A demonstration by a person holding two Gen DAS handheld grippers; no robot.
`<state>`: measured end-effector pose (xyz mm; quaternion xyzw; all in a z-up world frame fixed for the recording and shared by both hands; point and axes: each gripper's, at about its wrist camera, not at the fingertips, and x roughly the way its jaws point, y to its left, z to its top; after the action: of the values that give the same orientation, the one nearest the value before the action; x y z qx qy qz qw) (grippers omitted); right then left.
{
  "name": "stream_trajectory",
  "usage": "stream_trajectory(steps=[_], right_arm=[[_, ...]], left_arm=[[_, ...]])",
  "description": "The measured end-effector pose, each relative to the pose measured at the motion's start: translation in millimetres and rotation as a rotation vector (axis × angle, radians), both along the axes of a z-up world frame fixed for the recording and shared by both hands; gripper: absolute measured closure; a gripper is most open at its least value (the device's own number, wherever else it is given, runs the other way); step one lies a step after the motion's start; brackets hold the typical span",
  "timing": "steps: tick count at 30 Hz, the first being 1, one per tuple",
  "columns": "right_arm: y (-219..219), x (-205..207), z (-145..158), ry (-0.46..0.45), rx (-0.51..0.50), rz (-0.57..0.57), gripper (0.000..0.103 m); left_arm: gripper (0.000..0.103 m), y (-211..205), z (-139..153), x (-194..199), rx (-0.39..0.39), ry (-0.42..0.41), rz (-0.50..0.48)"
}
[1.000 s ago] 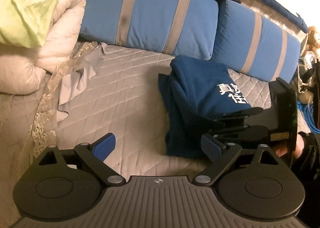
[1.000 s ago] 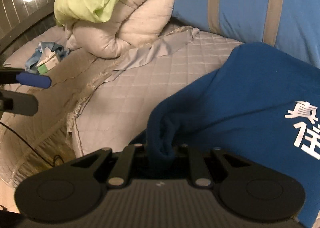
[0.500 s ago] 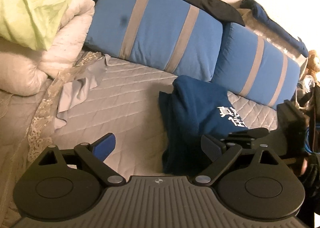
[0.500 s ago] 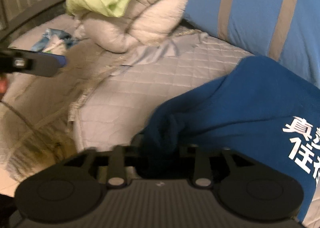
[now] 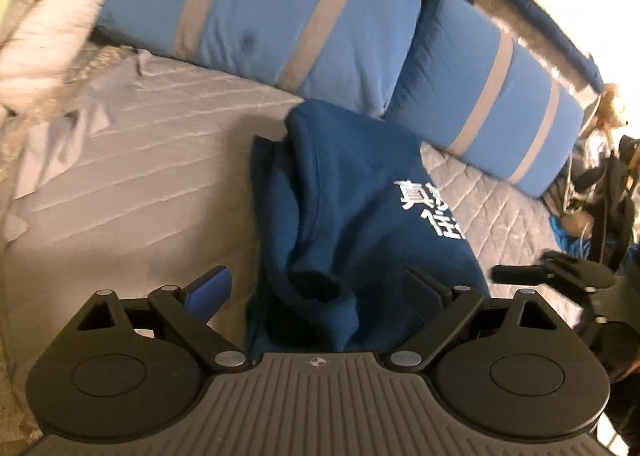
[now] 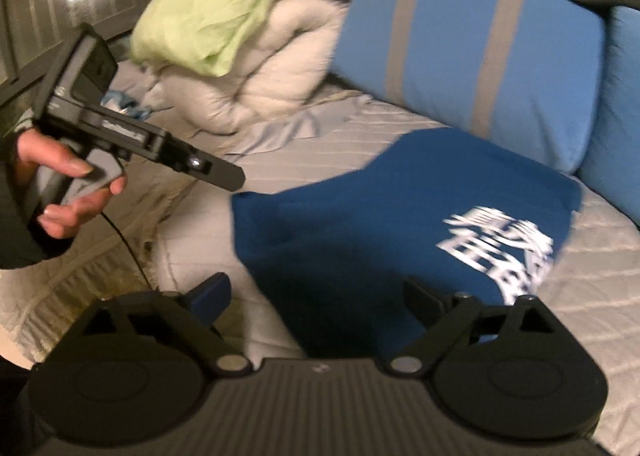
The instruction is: Fold clothes
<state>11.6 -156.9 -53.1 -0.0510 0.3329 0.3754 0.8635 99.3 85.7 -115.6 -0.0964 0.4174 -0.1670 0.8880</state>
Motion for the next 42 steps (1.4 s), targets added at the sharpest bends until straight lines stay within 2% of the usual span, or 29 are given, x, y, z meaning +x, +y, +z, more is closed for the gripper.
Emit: stream_trajectory(steps=[3, 7, 12, 17, 21, 25, 29, 33, 35, 36, 39, 42], right_arm=[[-14, 6, -3, 0.014, 0.012, -0.054, 0.005], [-32, 13, -8, 0.033, 0.027, -0.125, 0.005], [-55, 23, -13, 0.057, 0.047, -0.215, 0.005], [-70, 45, -22, 0.112, 0.119, -0.333, 0.003], [-76, 66, -36, 0.156, 0.176, -0.410, 0.003], [-77, 84, -59, 0.242, 0.203, -0.475, 0.004], [-75, 90, -82, 0.298, 0.229, -0.490, 0.003], [-78, 90, -88, 0.308, 0.259, -0.486, 0.003], [-78, 89, -87, 0.286, 0.252, -0.472, 0.003], [-78, 88, -87, 0.275, 0.248, -0.466, 0.003], [-79, 87, -86, 0.276, 0.257, -0.460, 0.003], [-81, 88, -87, 0.284, 0.265, -0.458, 0.003]], left_arm=[[0.013, -11, -15, 10, 0.092, 0.013, -0.009], [0.014, -11, -45, 14, 0.186, 0.081, 0.011], [0.013, 3, -67, 8, 0.160, 0.084, 0.032], [0.012, 8, -64, 6, 0.166, 0.072, 0.021], [0.013, 4, -55, 9, 0.227, 0.048, 0.000], [0.014, -1, -34, 10, 0.285, 0.001, -0.005], [0.014, -2, -5, 13, 0.171, -0.116, -0.093], [0.015, -7, -3, 32, 0.089, -0.120, -0.201], [0.032, -11, -9, 39, 0.081, -0.113, -0.236], [0.048, -14, -12, 43, 0.090, -0.106, -0.248], [0.051, -22, -23, 52, 0.126, -0.077, -0.267], [0.053, -23, -33, 59, 0.121, -0.025, -0.262]])
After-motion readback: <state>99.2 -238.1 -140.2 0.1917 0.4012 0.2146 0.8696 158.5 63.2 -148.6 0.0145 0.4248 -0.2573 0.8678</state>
